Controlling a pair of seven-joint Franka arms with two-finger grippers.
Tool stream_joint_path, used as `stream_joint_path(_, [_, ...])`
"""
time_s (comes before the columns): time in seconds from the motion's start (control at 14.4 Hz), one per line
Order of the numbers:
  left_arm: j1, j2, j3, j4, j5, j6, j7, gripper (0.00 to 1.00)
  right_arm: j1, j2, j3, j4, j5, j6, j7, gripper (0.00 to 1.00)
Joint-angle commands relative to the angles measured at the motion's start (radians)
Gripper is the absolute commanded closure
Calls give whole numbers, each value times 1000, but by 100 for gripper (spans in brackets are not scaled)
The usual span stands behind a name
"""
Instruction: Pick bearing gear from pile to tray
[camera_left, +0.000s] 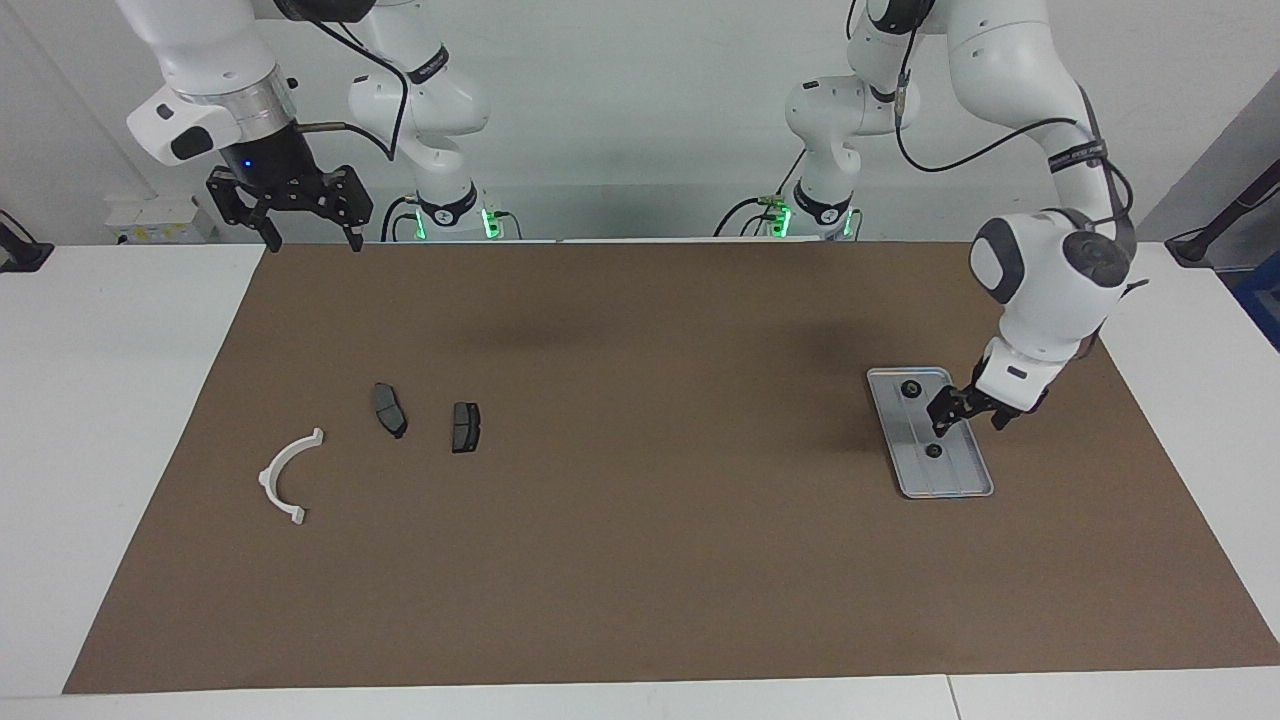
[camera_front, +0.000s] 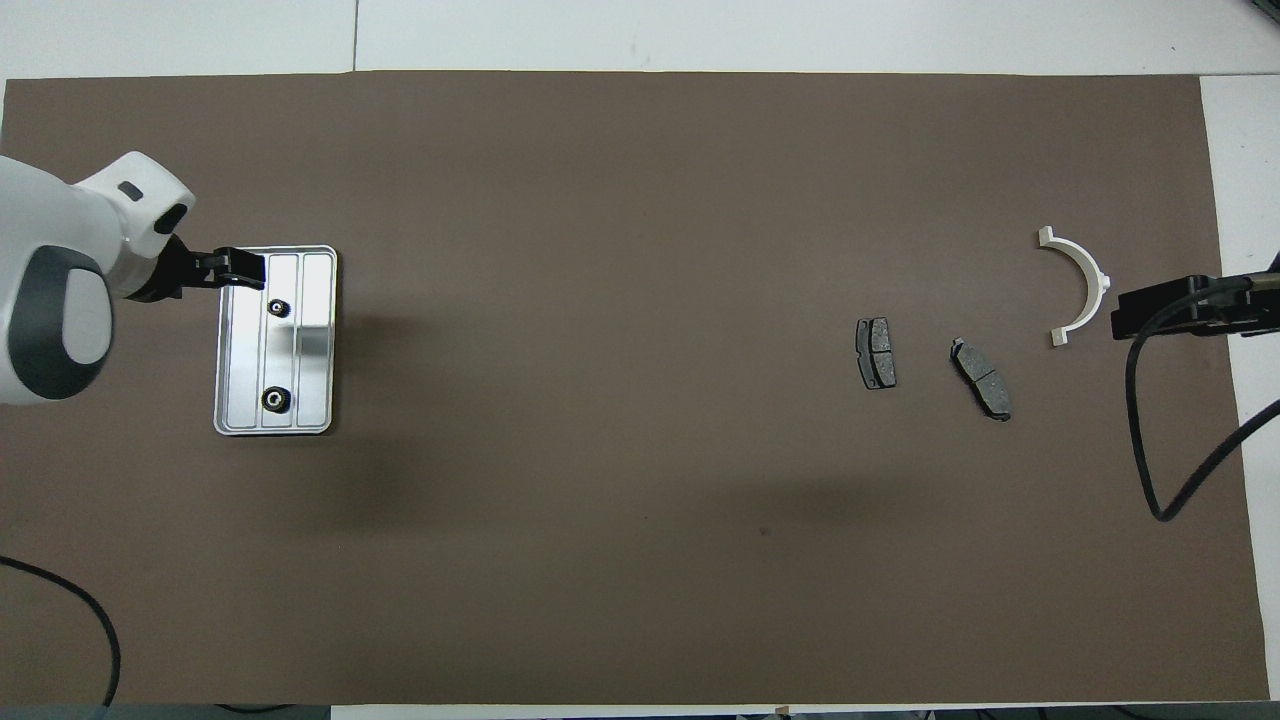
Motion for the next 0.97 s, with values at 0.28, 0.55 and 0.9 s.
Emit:
stream_joint_path(0.28, [3,-248,-8,77,-4,-392,2,0,-9,-18,11,-19,20,-1,-27,0])
stream_joint_path(0.55, [-3,-316,-1,70,-3,-488,3,0,-9,-18,11,-19,20,-4,-27,0])
stream_joint_path(0.9, [-14,-314,9,50,-1,-395,-3,0,-10,-18,11,-19,20,-5,-27,0])
